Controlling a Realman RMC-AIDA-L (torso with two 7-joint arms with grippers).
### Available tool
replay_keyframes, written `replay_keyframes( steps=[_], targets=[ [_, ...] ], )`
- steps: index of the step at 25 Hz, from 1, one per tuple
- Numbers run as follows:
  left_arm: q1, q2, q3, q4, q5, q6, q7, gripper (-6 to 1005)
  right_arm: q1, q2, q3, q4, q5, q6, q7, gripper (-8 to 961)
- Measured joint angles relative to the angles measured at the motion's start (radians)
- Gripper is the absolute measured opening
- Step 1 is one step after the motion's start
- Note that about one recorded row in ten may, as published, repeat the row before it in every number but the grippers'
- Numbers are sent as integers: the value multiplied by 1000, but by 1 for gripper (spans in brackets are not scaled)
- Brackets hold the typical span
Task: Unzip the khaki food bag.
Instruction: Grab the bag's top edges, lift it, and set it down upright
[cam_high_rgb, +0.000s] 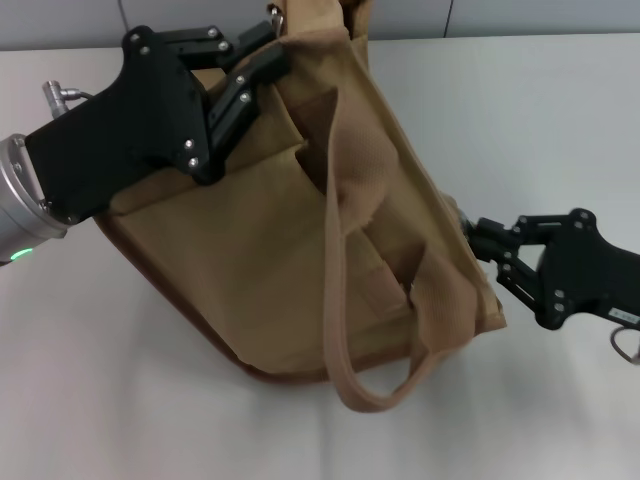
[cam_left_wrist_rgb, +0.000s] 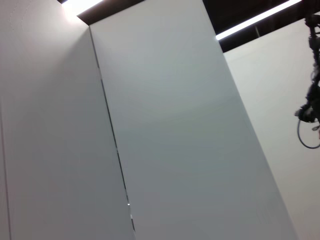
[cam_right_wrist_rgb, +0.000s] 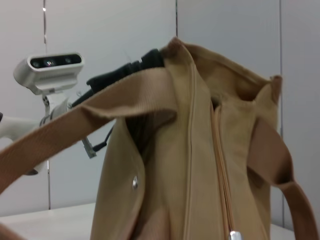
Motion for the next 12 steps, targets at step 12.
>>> replay_keyframes(
  steps=[12],
  targets=[
    [22,-1,-8,-22,-54,2,8,87,-72,-16,41,-8,-2,-10,0,93]
  ],
)
